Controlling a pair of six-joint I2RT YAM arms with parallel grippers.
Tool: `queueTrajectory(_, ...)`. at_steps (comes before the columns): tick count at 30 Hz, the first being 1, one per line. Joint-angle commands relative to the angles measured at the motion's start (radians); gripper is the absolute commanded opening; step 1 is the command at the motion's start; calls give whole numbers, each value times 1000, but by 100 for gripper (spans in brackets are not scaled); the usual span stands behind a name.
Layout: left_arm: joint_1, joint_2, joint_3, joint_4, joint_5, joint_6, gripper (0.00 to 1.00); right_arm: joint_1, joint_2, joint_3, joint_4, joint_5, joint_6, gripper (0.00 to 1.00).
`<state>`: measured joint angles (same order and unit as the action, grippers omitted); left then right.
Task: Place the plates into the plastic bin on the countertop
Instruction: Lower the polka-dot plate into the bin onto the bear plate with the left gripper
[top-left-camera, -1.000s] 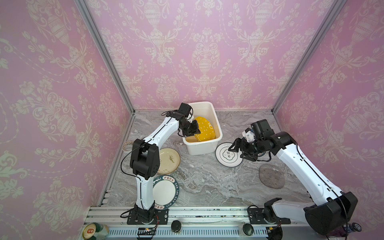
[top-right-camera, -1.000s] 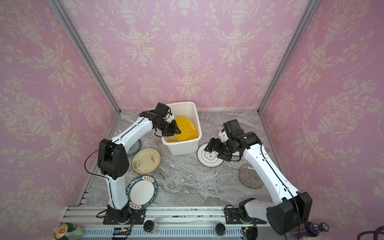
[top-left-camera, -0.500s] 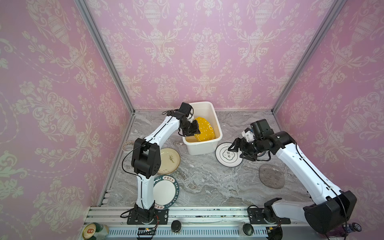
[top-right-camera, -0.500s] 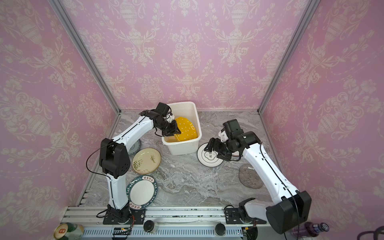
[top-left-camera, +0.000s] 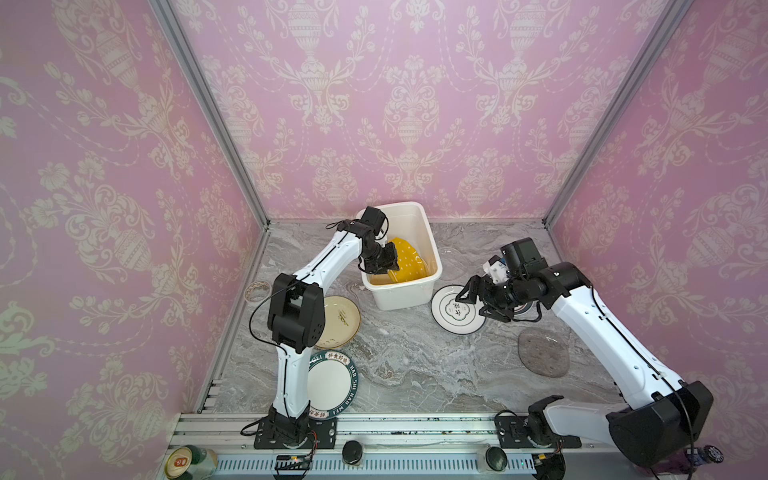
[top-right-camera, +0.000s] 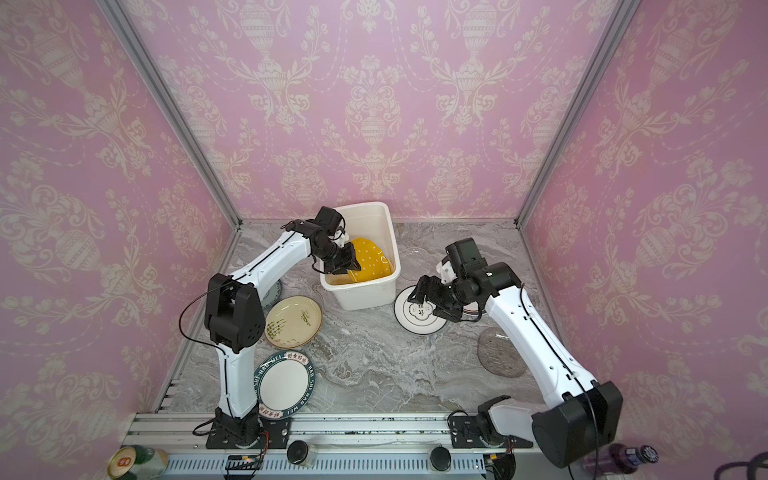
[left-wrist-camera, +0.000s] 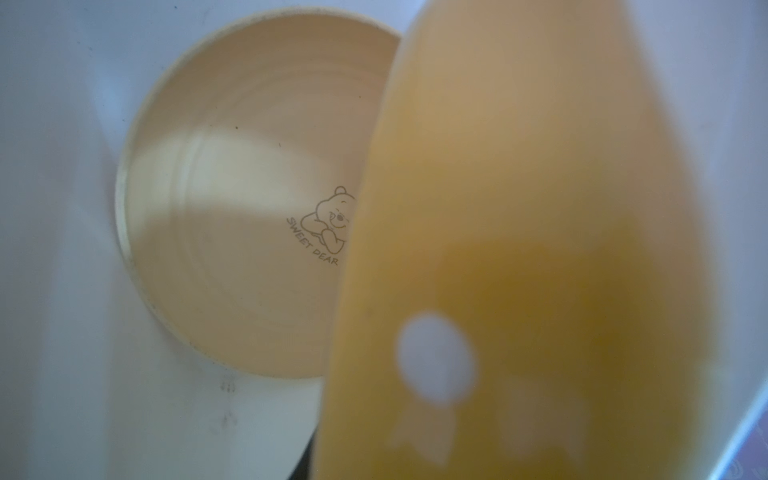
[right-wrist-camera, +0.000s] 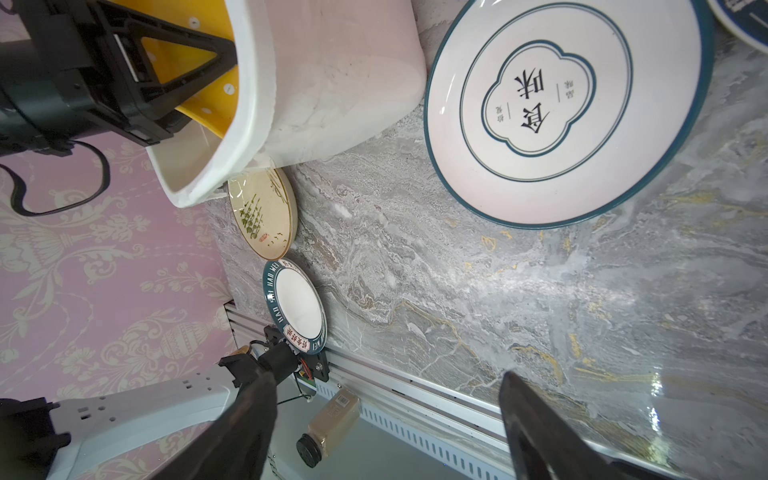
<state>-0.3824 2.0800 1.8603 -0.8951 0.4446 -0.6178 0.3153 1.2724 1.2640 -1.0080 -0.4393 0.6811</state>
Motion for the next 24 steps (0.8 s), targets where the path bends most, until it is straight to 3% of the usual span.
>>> queueTrajectory(1,-8,34,42,-22,4,37,21,-5,9,20,-12,-14,-15,85)
queueTrajectory(10,-29,82,120,-68,-7,48,27,-6,-4,1,-7,-10,-15,84)
queueTrajectory(19,-36,86,153,-131,-67,80,46,-7,-6,-4,-4,-11,-22,84)
queueTrajectory(24,-38,89,167,-167,-98,90,50,-7,-14,-14,6,-15,-16,85)
